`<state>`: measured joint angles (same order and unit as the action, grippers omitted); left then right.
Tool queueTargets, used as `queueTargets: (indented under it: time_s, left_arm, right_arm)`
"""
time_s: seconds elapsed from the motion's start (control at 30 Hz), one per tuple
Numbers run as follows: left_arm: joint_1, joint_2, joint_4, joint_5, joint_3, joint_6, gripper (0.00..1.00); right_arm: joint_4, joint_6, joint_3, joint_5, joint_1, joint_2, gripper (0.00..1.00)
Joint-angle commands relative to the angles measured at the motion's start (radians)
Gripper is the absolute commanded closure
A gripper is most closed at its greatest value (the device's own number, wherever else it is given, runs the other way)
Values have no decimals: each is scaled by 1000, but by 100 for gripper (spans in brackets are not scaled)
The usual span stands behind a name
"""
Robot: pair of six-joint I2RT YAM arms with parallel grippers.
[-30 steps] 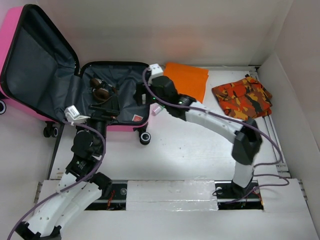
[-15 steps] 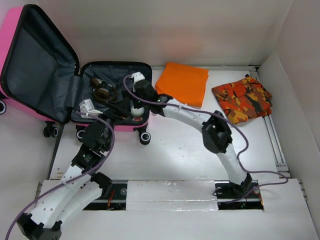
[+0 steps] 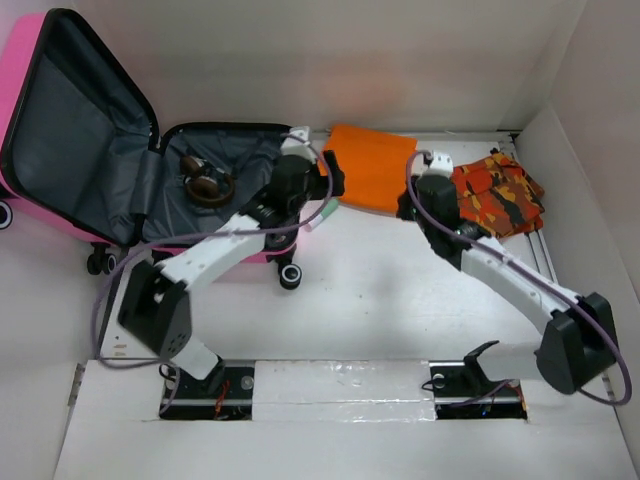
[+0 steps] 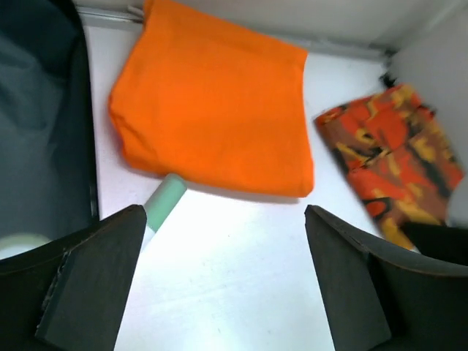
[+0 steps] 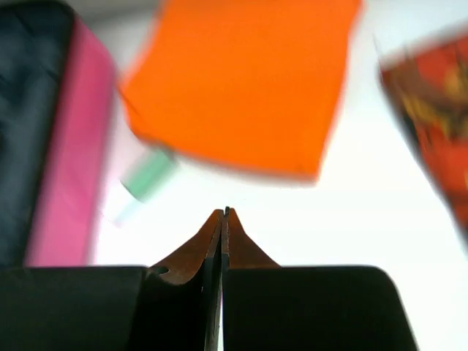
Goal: Pack the luggage
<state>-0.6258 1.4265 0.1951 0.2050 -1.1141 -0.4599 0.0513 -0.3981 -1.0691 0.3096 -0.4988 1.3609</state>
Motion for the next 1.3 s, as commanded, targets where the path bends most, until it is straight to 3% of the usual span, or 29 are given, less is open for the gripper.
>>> queueTargets:
  time_s: [0.0,0.03,0.17,0.27,0.37,0.77,0.9,1.17,1.23,1.27]
  left_arm:
    - [-11,178,-135,-27,-195,191,16]
    - [-11,263,-144,-18,-231,254,21]
    - [-11,456,-215,-23,-415,349,24]
    - [-11,593,-318,-7,-564,392,26]
    - [-11,664,-381,72,-639,402,28]
    - [-11,766,-405,68,-601,385,45]
    - [-11,784,-405,27,-572,376,59]
    - [-38,815,-384,13,-504,354,53]
    - [-38,815,-384,-2,-494,345,59]
    - [-38,815,-375,-3,-494,345,70]
  right_arm:
    - [-65,-48,182,0,-9,-117,96]
    - [-65,-48,246,-9,3,-146,96]
    - [-109,-58,368,-33,23,-267,82]
    - [-143,-58,409,-75,43,-319,65]
    - [-143,-67,422,-89,52,-329,59]
    - [-176,-76,442,-150,89,-329,59]
    - [-176,-76,451,-150,89,-352,58]
    - [-176,-76,451,-159,98,-361,58]
    - [-176,-76,451,-168,98,-361,58]
    - [-176,-76,451,-168,98,-370,58]
